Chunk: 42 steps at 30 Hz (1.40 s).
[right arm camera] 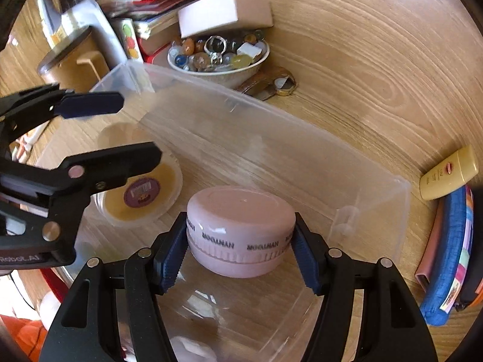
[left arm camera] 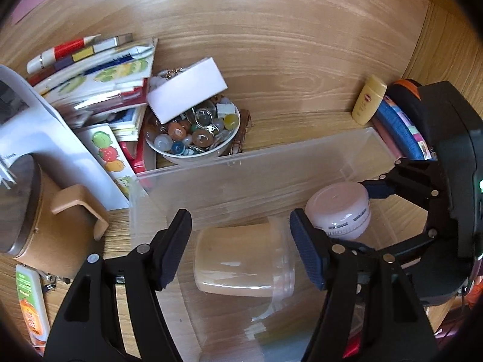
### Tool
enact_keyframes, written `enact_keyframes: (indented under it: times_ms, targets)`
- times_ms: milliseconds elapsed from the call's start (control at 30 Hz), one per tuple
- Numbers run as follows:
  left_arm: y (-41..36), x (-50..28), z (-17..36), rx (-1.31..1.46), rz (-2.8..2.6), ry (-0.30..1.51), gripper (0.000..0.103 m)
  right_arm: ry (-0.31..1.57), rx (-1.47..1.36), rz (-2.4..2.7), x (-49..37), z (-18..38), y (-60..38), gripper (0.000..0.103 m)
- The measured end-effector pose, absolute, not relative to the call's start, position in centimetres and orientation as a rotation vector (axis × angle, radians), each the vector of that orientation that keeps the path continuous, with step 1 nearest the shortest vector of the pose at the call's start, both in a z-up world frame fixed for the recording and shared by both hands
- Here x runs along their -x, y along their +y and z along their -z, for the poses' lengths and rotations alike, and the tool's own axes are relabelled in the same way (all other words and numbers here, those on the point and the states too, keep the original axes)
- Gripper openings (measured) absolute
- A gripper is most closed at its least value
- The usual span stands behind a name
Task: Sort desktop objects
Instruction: 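Lower both held items into the clear box and open both tools, then lift both open tools out of the clear box and back over the table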
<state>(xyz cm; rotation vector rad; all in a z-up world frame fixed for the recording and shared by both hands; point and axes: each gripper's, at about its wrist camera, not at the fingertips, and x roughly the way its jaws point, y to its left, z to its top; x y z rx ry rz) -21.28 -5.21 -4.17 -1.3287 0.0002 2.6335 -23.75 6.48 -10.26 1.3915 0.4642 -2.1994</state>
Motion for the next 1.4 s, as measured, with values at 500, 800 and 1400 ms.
enact_keyframes:
  times_ms: [500, 800, 1400]
  targets:
    - [-7.0, 18.9, 0.9, 1.221, -2.714, -0.089, 0.074, 0.358, -1.112, 2.422, 19.0, 1.8, 10.7, 0.081]
    - [-7.8, 14.9, -2.6, 1.056, -2.804, -0.097, 0.087, 0.317, -0.993, 2.487, 16.4, 0.4, 13.1, 0.085]
    - [-5.5, 4.8, -1.9, 0.924, -2.911, 0.09, 0.095, 0.285, -0.869, 2.544, 7.4, 1.8, 16.4, 0.089]
